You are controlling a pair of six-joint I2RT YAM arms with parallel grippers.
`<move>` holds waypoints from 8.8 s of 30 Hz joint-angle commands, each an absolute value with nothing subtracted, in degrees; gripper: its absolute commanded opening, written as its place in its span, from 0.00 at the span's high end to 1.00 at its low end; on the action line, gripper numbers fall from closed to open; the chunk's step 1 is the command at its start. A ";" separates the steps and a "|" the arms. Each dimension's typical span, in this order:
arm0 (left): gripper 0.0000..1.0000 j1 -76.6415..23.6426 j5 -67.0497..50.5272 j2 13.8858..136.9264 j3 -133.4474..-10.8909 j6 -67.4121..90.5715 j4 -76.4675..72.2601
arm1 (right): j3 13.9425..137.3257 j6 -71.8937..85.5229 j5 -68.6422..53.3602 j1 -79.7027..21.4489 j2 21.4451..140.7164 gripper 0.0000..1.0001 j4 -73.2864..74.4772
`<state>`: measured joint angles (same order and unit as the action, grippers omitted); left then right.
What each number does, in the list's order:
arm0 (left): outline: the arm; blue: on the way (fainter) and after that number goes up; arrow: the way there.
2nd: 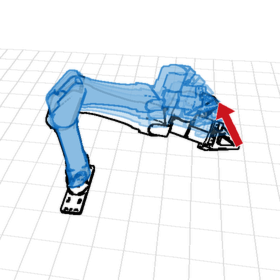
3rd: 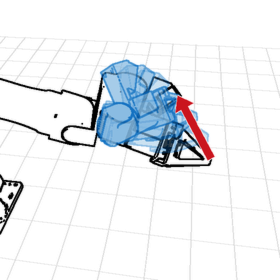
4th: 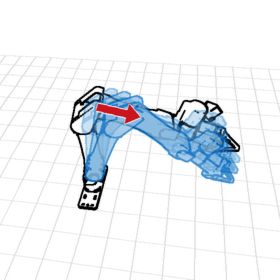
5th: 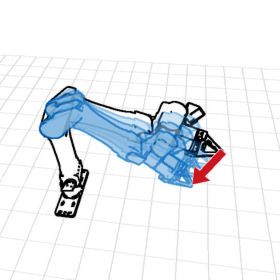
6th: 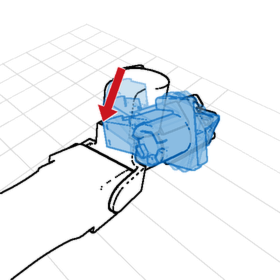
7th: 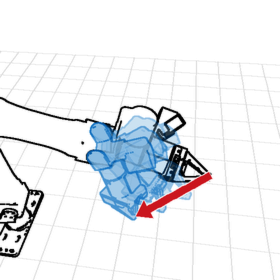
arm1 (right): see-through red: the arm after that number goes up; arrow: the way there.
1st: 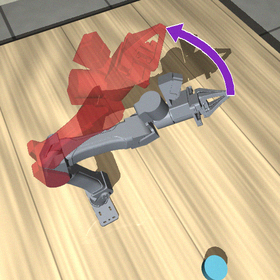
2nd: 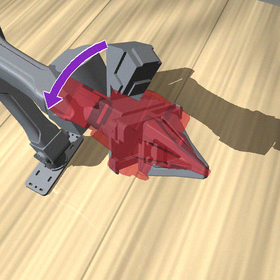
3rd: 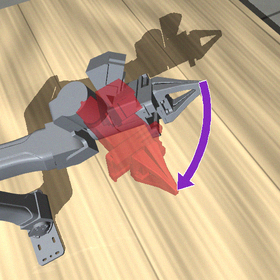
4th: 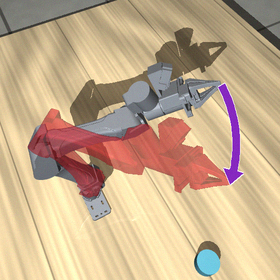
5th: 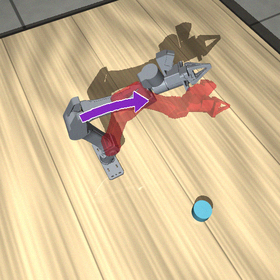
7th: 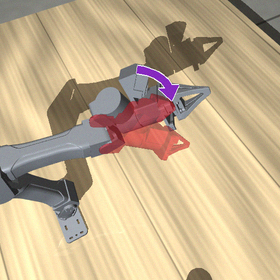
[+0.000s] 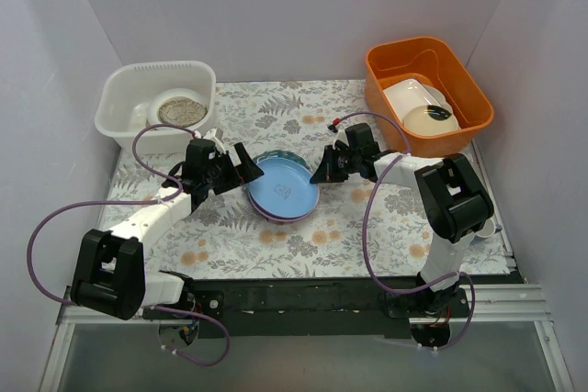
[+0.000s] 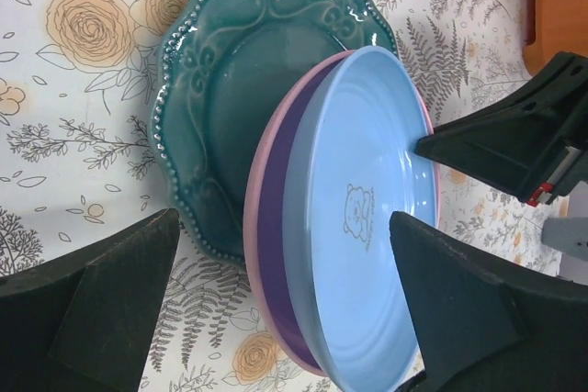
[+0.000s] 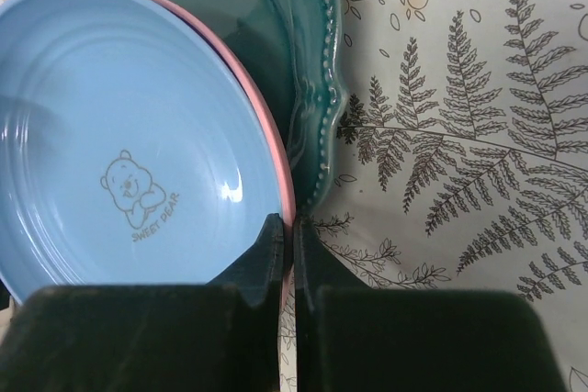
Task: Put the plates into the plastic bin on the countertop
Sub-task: Pick up the plate at the center of the board, then place the plate in the plastic bin, then pick up the plate at the center of the board.
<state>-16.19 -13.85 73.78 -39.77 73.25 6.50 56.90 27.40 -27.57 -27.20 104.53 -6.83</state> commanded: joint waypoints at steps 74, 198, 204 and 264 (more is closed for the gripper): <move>1.00 -16.96 -26.99 79.19 -39.72 75.50 -1.14 | 50.36 28.48 -27.60 -27.51 90.09 0.38 -12.66; 1.00 12.75 6.06 99.84 -78.49 87.54 6.77 | 38.58 24.35 -26.98 -26.89 75.06 0.18 -9.23; 1.00 12.75 7.29 102.38 -80.06 85.26 8.78 | 39.11 24.34 -27.51 -26.89 76.11 0.18 -9.93; 0.02 3.88 -2.54 87.01 -74.53 75.68 13.45 | 38.67 25.40 -27.86 -26.98 82.53 0.19 -12.74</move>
